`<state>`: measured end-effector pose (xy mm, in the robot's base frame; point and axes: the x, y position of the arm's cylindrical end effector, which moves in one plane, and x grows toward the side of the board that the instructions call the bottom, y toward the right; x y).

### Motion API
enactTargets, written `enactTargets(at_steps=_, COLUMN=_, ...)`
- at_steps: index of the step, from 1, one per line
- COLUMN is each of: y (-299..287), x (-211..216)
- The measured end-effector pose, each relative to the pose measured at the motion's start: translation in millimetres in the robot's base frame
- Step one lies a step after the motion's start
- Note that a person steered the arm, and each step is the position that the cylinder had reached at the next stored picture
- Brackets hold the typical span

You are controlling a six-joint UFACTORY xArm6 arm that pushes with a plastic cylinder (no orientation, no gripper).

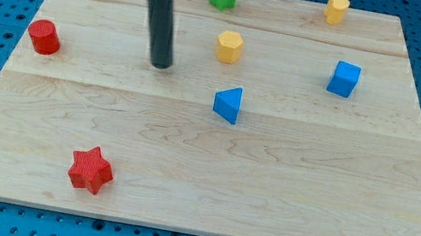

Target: Move the blue triangle to the bottom left

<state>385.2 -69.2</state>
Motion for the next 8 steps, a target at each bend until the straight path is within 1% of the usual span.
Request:
enactTargets(at_steps=1, y=43.4, x=0.0)
enactTargets(at_steps=3, y=130.0, x=28.8)
enactTargets(at_steps=4, y=111.6, x=60.9)
enactTargets(at_steps=5, y=63.9, x=62.7)
enactTargets(at_steps=6, y=65.3, x=48.3)
enactTargets(at_steps=8, y=65.3, x=48.3)
